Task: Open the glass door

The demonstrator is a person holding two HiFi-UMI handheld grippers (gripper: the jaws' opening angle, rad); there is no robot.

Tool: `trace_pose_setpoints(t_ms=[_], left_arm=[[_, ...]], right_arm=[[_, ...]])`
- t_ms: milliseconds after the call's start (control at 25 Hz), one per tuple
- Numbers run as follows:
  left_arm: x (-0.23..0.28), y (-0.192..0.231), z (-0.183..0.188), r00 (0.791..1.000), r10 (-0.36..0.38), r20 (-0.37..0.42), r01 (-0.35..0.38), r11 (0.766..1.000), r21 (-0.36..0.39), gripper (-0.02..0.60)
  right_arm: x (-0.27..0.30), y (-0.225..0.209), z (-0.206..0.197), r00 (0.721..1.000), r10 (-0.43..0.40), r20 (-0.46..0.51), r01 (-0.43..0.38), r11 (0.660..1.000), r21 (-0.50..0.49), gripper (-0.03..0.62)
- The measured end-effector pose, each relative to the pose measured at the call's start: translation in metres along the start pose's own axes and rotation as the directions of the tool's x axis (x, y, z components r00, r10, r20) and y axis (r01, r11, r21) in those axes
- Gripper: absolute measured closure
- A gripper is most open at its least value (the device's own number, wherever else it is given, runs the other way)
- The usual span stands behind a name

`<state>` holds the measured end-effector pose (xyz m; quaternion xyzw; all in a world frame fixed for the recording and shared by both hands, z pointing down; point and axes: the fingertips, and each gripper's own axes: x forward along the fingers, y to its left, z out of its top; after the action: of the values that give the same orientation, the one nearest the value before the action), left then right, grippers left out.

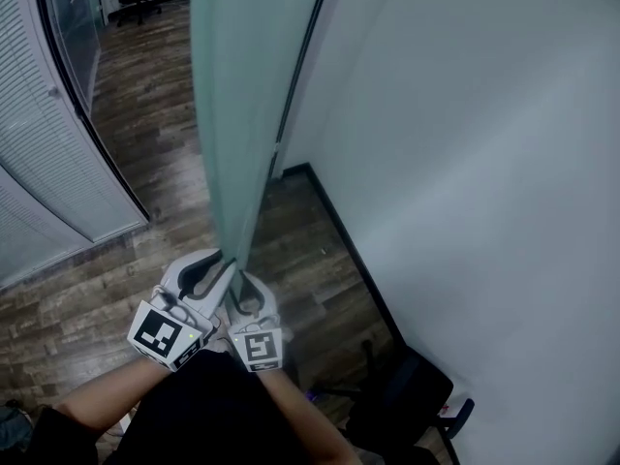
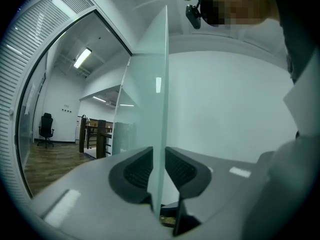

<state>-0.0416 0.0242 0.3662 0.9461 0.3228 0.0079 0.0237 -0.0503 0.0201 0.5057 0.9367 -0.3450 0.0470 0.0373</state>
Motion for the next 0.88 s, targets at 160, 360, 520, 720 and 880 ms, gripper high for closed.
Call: trace_pose_setpoints(t_ms=[160,360,520,720,880], left_arm=[[0.009,-0.018,0.001,0.999,-0.050,0.000,0.050,0.998,0.027,0.508],[0.017,-0.035,0.001,0.995,-0.101,0.012,0.101,0.995,0.011,0.503],[0.024,-0.043,-0.001,0.991,-0.136,-0.004,0.136,0.991,0.014,0.500],[0.026,-0.055,0.008,0.978,-0.204,0.049,0.203,0.979,0.019,0.506],[0.025,-0.061,0.003,0.974,-0.225,0.032,0.225,0.974,0.013,0.537]], right_arm=[[-0.011,-0.013,-0.004,0.998,-0.067,-0.011,0.067,0.998,-0.005,0.495],[-0.023,-0.025,-0.002,0.990,-0.144,0.003,0.144,0.989,-0.009,0.522],[-0.029,-0.035,-0.005,0.981,-0.193,-0.020,0.193,0.981,0.010,0.525],[-0.035,-0.044,-0.009,0.970,-0.240,-0.031,0.241,0.969,0.048,0.533],[-0.043,-0.051,-0.012,0.965,-0.257,-0.041,0.260,0.964,0.062,0.537]])
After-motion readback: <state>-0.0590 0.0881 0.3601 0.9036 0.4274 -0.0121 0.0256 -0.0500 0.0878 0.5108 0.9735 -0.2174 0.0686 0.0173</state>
